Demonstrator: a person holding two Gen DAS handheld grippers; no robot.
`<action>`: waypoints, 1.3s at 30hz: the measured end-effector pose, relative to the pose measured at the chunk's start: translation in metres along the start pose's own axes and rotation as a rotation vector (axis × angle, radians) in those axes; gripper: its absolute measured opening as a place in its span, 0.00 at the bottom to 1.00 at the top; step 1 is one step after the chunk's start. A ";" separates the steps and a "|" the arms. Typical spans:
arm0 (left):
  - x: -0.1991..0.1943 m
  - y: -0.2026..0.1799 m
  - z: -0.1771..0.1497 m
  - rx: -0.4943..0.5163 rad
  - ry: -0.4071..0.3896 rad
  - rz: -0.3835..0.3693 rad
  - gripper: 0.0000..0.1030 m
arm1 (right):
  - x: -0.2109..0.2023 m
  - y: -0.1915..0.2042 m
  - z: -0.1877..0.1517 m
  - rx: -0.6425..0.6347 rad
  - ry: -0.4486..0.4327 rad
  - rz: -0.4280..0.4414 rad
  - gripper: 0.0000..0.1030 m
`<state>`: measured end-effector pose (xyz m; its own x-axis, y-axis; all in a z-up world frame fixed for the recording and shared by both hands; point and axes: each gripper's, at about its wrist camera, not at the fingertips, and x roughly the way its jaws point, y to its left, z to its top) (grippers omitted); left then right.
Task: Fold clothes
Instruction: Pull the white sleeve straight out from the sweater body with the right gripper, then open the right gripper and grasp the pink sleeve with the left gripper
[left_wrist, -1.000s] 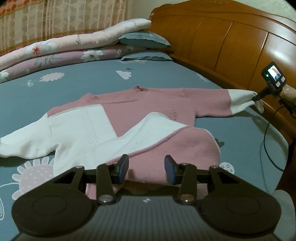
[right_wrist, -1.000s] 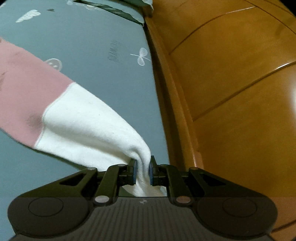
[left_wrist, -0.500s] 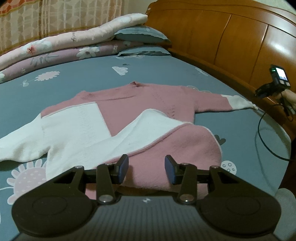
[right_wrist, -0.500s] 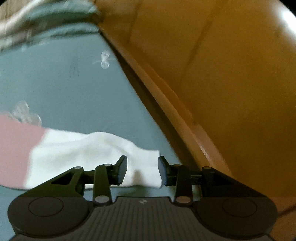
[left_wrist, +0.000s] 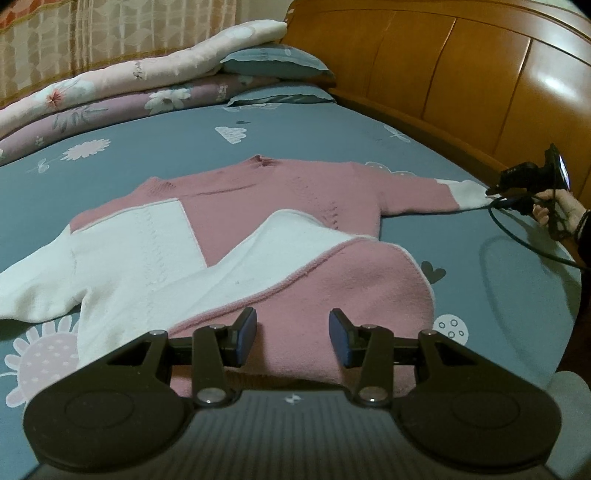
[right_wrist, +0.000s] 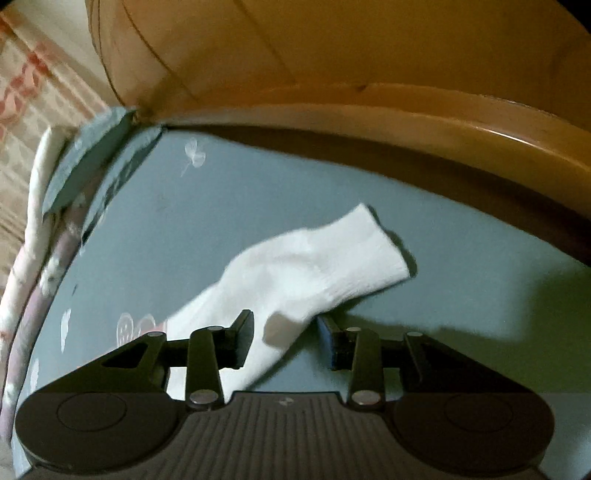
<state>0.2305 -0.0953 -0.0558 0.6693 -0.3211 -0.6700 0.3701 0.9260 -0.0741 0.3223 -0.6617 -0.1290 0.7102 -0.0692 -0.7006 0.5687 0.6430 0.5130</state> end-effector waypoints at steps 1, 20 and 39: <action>0.000 0.000 0.000 0.003 0.000 0.002 0.43 | -0.002 0.003 -0.003 -0.024 -0.019 -0.019 0.10; 0.000 0.009 -0.002 -0.016 -0.010 0.001 0.43 | -0.006 0.112 -0.049 -0.493 -0.061 -0.140 0.45; -0.030 0.047 -0.014 -0.114 -0.042 0.074 0.43 | -0.102 0.136 -0.124 -0.519 -0.031 0.069 0.65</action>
